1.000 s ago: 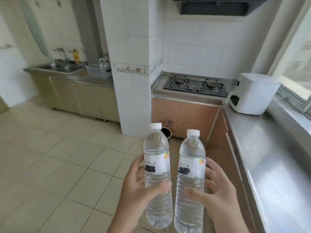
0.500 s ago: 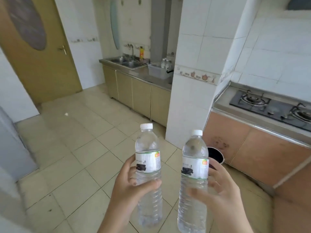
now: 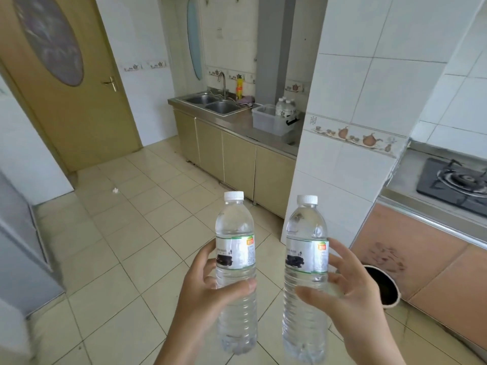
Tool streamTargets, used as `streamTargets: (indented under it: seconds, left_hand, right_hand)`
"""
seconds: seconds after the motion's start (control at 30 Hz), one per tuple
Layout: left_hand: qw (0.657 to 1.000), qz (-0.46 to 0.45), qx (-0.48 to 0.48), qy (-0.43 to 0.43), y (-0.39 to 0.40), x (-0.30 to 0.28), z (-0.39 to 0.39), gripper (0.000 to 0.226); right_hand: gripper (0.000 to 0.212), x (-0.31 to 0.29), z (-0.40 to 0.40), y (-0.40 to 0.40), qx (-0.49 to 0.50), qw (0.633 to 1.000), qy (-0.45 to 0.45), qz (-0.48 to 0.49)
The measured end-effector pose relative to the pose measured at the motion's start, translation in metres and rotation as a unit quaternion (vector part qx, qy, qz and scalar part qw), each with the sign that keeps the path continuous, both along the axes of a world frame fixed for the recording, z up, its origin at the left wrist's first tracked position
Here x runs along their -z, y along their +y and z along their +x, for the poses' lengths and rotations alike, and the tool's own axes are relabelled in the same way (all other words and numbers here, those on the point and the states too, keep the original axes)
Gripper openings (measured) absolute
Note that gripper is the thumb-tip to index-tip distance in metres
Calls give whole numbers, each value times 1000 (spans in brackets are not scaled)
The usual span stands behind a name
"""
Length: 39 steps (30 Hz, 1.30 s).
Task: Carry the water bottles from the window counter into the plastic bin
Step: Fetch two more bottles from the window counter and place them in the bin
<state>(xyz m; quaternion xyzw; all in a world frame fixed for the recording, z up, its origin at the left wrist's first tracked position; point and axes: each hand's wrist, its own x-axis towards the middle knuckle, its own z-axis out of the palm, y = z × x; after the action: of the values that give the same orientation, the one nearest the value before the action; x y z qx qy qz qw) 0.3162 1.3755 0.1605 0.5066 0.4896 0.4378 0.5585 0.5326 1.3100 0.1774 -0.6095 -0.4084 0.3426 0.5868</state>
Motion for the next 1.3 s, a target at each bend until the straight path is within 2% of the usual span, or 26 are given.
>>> streamTargets:
  seconds: [0.37,0.73,0.9,1.13,1.3]
  left_hand:
    - [999,-5,-52,-11,214,7,107,84]
    - [996,-18,-88,-7,406,7,158,88]
    - [997,-14,-74,-6,517,18,174,89]
    - [999,-13,-32,-12,675,16,200,90]
    - [1000,-11,8,-16,765,9,225,81]
  right_hand:
    - [84,8,103,237,-37,999,-11,1]
    - [84,5,158,437,-59,997,-41,7]
    - [89,18,170,542,-41,998,-35,17]
    - [80,17,191,677,-7,999,-37,11]
    - [86,18,215,760,26,998,-51,15]
